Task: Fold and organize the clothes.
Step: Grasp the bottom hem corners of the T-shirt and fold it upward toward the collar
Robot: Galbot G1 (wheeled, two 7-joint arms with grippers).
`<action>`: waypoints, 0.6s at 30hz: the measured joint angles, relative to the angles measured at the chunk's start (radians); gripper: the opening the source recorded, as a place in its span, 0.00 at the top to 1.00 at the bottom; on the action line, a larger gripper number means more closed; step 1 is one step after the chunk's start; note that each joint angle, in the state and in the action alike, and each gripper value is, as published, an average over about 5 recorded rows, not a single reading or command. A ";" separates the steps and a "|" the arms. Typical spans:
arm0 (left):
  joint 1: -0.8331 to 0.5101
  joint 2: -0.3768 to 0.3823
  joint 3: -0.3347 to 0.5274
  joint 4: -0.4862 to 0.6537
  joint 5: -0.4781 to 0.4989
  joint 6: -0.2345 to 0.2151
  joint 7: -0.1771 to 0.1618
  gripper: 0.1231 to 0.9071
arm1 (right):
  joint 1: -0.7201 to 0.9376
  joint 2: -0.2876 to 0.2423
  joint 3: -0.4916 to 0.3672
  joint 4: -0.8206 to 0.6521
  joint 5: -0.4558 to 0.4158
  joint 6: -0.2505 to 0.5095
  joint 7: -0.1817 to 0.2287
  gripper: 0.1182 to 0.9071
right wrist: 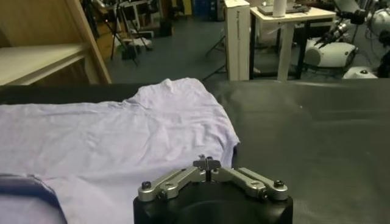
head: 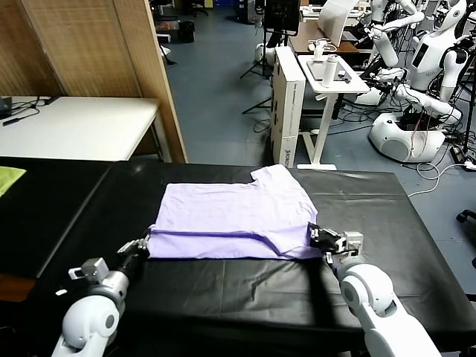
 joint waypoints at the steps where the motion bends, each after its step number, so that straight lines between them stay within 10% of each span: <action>1: -0.001 0.002 0.003 0.001 -0.001 0.001 0.000 0.97 | 0.005 -0.001 -0.002 -0.003 0.002 -0.010 0.003 0.97; 11: -0.017 0.048 0.023 0.007 -0.047 0.025 -0.004 0.97 | 0.042 -0.005 -0.009 -0.034 -0.002 -0.038 0.002 0.96; 18: -0.042 0.075 0.031 0.034 -0.058 0.033 -0.005 0.94 | 0.024 -0.018 0.006 -0.007 -0.003 -0.038 -0.031 0.50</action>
